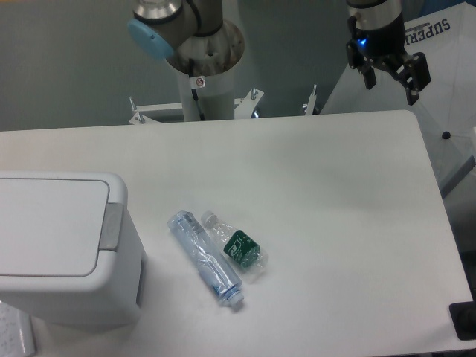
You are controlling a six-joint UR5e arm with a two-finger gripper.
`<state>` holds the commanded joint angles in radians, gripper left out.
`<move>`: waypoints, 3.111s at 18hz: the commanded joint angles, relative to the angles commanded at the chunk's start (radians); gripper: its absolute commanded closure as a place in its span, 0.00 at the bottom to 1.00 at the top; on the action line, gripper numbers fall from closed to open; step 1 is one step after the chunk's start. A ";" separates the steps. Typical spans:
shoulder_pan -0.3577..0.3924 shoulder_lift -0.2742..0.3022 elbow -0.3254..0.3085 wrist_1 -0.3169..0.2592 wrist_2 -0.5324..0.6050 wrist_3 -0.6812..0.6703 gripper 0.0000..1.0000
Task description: Open the trash can
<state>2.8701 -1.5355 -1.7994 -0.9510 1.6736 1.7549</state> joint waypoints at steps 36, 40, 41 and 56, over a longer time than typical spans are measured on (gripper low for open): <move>-0.506 -0.183 0.258 0.106 -0.353 -1.791 0.00; -0.537 -0.187 0.253 0.110 -0.385 -1.815 0.00; -0.551 -0.193 0.253 0.110 -0.384 -1.816 0.00; -0.620 -0.216 0.232 0.110 -0.377 -1.813 0.00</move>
<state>2.2503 -1.7518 -1.5677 -0.8406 1.2962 -0.0583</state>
